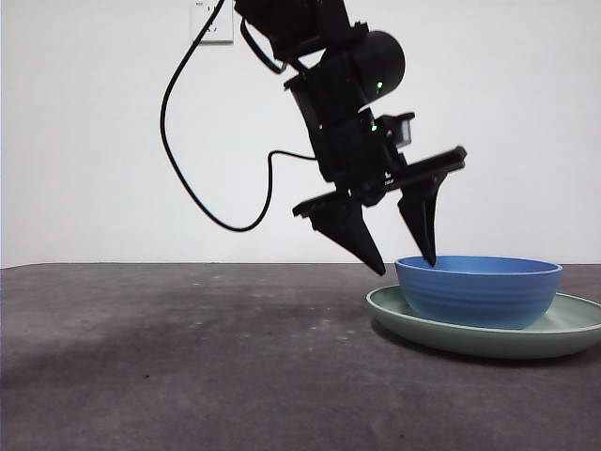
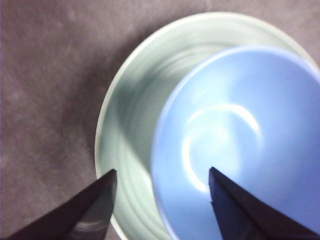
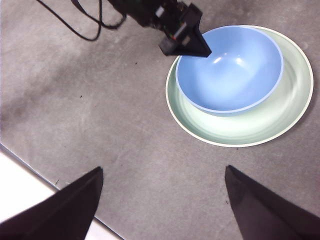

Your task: Pick up the blue bowl, put it on the green plate, put it on desk

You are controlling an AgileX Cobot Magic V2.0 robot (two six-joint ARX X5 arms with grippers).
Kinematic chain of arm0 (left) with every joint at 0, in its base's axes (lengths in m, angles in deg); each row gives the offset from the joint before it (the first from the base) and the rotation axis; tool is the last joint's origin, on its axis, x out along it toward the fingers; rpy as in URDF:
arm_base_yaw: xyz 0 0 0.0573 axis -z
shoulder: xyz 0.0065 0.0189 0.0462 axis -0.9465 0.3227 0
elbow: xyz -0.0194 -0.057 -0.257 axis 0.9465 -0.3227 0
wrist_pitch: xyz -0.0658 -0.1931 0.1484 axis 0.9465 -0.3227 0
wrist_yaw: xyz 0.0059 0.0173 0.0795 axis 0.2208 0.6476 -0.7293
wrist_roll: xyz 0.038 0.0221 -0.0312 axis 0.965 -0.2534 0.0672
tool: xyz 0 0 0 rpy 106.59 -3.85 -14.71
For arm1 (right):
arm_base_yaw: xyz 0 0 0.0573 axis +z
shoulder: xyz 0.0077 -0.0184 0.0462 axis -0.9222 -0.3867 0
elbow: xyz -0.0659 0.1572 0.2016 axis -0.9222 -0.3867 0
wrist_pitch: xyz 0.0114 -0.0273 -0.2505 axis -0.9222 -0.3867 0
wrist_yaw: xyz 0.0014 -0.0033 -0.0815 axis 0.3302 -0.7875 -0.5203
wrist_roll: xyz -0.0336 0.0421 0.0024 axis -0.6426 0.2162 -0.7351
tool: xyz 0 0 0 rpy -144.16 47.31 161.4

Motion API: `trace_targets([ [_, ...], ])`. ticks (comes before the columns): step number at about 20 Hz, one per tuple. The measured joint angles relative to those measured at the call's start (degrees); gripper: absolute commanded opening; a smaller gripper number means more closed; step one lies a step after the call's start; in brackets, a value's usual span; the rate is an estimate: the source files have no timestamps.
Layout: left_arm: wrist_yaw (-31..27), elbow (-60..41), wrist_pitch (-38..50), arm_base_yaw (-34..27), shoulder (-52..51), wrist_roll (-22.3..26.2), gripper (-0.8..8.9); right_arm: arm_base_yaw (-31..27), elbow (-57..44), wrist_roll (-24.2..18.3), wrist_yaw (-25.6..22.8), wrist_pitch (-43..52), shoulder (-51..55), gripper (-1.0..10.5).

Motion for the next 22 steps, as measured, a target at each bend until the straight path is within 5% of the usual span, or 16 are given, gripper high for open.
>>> trace_targets([
  [6,0.0,4.9,-4.4,-1.0,-2.5,1.0,3.12,0.0,0.0,0.0,-1.5,0.0,0.0,3.9],
  [15,0.0,5.2,-9.6,-7.7,-22.8,2.0,3.13,0.0,0.0,0.0,-1.6,0.0,0.0,3.9],
  [22,0.0,-20.4,-2.5,-9.6,-44.0,3.1,3.13,0.0,0.0,0.0,-1.6,0.0,0.0,3.9],
])
